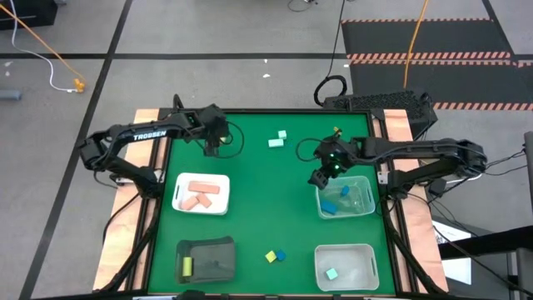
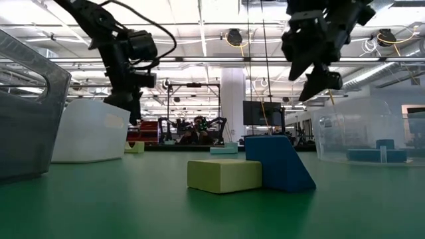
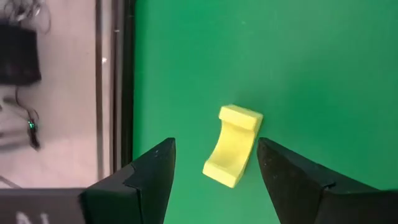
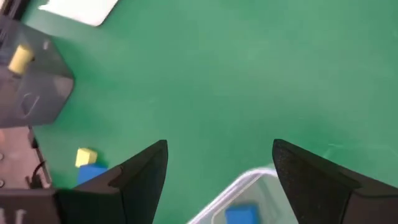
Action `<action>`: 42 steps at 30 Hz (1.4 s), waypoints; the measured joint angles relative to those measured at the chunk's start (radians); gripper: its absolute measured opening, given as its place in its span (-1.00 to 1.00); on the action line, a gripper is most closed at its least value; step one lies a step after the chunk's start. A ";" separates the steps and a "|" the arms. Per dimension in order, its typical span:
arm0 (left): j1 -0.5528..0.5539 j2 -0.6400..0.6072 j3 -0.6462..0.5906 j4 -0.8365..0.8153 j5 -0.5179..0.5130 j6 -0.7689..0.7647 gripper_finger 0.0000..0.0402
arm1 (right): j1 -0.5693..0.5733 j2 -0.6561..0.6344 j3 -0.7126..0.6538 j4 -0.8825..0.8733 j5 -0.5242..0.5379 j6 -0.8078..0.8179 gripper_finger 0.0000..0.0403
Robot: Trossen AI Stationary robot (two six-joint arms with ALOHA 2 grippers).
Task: Sort & place blocks by color
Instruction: Put the top green block into the black bin
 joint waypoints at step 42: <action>0.059 0.217 -0.003 0.073 0.243 -0.095 0.13 | -0.071 0.123 0.000 0.097 -0.005 -0.080 0.40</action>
